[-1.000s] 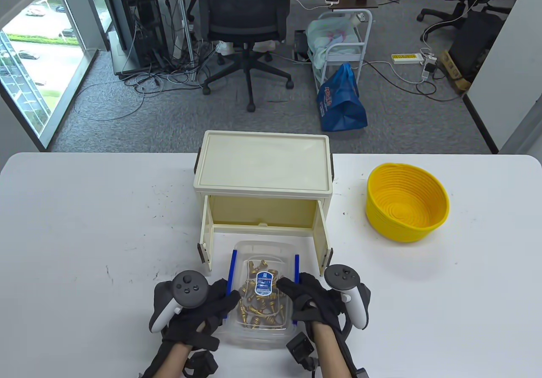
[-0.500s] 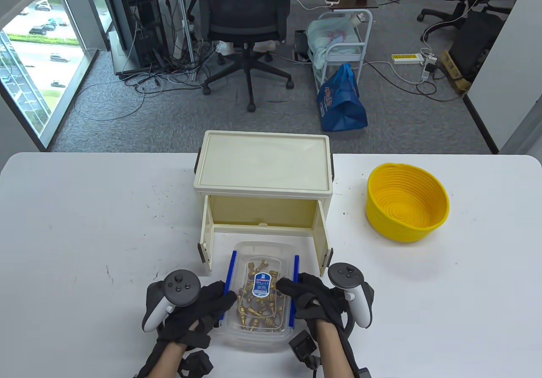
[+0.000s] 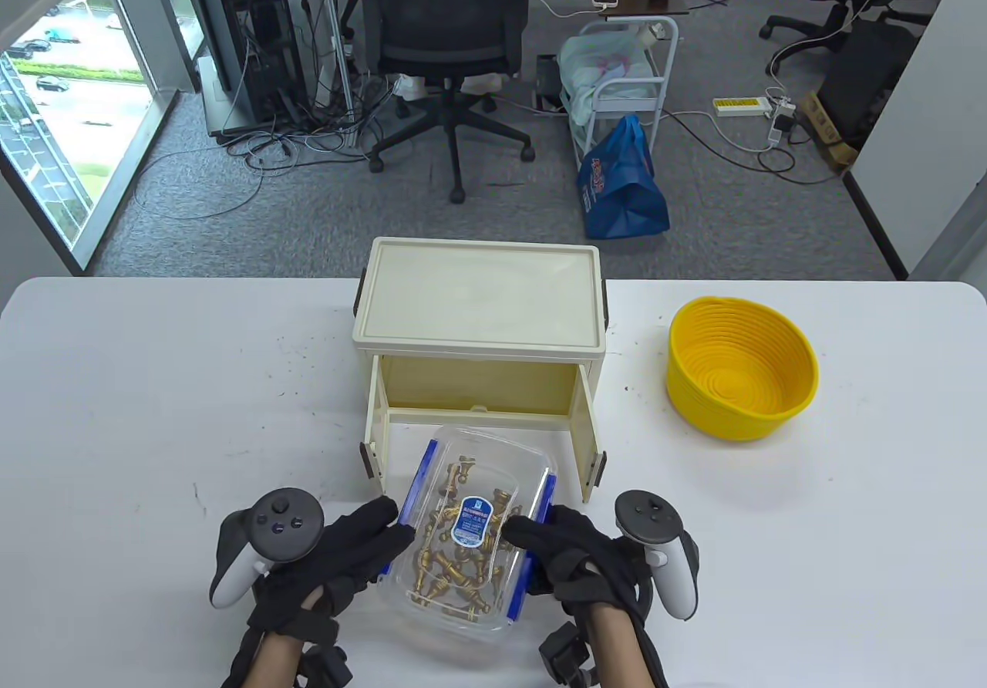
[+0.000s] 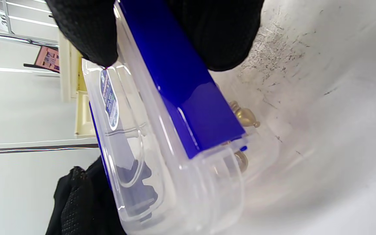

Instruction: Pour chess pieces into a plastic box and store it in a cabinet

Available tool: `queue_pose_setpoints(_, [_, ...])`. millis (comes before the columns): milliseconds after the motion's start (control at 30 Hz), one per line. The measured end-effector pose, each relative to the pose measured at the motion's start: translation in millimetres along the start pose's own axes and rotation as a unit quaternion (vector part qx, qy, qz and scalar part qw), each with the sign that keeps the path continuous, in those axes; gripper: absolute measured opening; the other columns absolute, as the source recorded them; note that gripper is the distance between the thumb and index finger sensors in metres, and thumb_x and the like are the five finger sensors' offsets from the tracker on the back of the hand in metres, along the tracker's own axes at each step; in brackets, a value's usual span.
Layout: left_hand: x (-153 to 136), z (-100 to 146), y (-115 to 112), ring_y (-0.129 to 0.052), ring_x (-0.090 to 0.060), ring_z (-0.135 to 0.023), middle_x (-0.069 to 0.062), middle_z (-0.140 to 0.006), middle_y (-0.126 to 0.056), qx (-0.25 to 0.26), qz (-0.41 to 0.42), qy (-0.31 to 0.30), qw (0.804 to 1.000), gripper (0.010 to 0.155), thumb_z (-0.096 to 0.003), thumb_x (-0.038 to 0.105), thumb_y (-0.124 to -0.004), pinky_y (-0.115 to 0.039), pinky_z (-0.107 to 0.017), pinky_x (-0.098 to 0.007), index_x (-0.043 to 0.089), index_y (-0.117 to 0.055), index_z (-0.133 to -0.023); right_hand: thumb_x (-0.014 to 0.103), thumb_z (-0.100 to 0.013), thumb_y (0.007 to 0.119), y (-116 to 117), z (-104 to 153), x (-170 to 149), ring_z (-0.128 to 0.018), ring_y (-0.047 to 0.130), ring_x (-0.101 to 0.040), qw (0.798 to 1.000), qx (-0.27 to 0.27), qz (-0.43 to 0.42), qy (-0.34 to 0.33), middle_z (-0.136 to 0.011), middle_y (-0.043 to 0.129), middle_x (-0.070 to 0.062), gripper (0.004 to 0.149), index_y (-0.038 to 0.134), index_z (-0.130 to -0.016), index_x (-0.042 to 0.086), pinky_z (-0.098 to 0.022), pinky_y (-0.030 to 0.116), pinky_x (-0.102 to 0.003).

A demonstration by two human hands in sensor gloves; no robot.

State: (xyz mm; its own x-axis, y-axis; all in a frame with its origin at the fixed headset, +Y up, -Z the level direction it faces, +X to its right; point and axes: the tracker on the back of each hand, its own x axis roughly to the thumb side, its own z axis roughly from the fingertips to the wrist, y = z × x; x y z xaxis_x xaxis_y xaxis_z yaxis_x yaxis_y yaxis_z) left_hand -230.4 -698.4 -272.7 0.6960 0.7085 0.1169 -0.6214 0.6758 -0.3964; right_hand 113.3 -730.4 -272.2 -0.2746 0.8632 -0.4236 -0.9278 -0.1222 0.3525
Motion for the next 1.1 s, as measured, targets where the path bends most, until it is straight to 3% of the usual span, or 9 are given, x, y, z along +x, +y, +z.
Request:
queue_pose_setpoints(100, [5.5, 14.8, 18.2, -0.094, -0.039, -0.076, -0.028, -0.106, -0.082, 0.036, -0.017, -0.004, 0.999, 0.083, -0.0686, 0.058, -0.062, -0.086, -0.054, -0.047, -0.004, -0.054, -0.123, 0.050, -0.052, 0.092, -0.2, 11.7, 1.2, -0.060, 0.092, -0.037, 1.000, -0.011, -0.013, -0.012, -0.088, 0.077, -0.019, 0.075, 0.060, -0.100, 0.002, -0.042, 0.087, -0.036])
queue_pose_setpoints(200, [8.7, 33.8, 38.9, -0.094, -0.039, -0.077, -0.027, -0.106, -0.081, 0.107, -0.031, -0.012, 0.994, 0.083, -0.0684, 0.059, -0.061, -0.085, -0.055, -0.048, -0.003, -0.054, -0.123, 0.050, -0.052, 0.091, 2.3, 21.4, 1.6, -0.061, 0.092, -0.037, 0.999, -0.024, -0.030, -0.021, -0.088, 0.077, -0.019, 0.075, 0.059, -0.100, 0.002, -0.042, 0.087, -0.036])
queue_pose_setpoints(300, [2.1, 52.2, 56.0, -0.090, -0.042, -0.085, -0.026, -0.109, -0.079, 0.221, -0.083, 0.004, 0.972, 0.082, -0.0687, 0.061, -0.058, -0.082, -0.060, -0.053, 0.000, -0.053, -0.124, 0.050, -0.052, 0.091, 8.6, 28.6, 0.1, -0.062, 0.092, -0.037, 0.997, -0.032, -0.065, -0.022, -0.089, 0.076, -0.018, 0.074, 0.058, -0.100, 0.003, -0.043, 0.087, -0.036])
queue_pose_setpoints(400, [-18.4, 55.4, 57.5, -0.076, -0.050, -0.100, -0.030, -0.119, -0.066, 0.308, -0.128, 0.026, 0.942, 0.082, -0.0694, 0.062, -0.054, -0.068, -0.070, -0.067, 0.004, -0.048, -0.127, 0.050, -0.053, 0.091, 19.5, 32.6, -3.1, -0.063, 0.092, -0.037, 0.993, -0.044, -0.108, -0.013, -0.090, 0.074, -0.018, 0.075, 0.056, -0.100, 0.003, -0.044, 0.088, -0.037])
queue_pose_setpoints(500, [-40.3, 50.1, 50.2, -0.062, -0.057, -0.108, -0.030, -0.124, -0.057, 0.299, -0.125, 0.052, 0.945, 0.082, -0.0696, 0.063, -0.051, -0.058, -0.073, -0.074, 0.006, -0.043, -0.129, 0.050, -0.053, 0.090, 31.0, 33.7, -5.3, -0.065, 0.091, -0.038, 0.989, -0.066, -0.129, -0.007, -0.091, 0.073, -0.018, 0.074, 0.055, -0.099, 0.003, -0.045, 0.088, -0.036])
queue_pose_setpoints(667, [-68.3, 40.7, 41.7, -0.055, -0.062, -0.109, -0.033, -0.125, -0.052, 0.281, -0.078, 0.075, 0.953, 0.082, -0.0696, 0.062, -0.051, -0.054, -0.072, -0.076, 0.005, -0.042, -0.128, 0.051, -0.053, 0.090, 48.4, 31.2, -13.8, -0.065, 0.092, -0.037, 0.978, -0.106, -0.179, 0.009, -0.090, 0.072, -0.017, 0.073, 0.054, -0.097, 0.004, -0.045, 0.088, -0.035])
queue_pose_setpoints(1100, [-75.7, 37.7, 37.7, -0.053, -0.063, -0.109, -0.034, -0.125, -0.051, 0.268, -0.074, 0.088, 0.957, 0.081, -0.0694, 0.061, -0.051, -0.053, -0.072, -0.077, 0.005, -0.042, -0.128, 0.052, -0.053, 0.090, 63.2, 12.1, -31.8, -0.064, 0.094, -0.035, 0.957, -0.144, -0.249, 0.037, -0.088, 0.074, -0.017, 0.072, 0.054, -0.095, 0.004, -0.045, 0.089, -0.034])
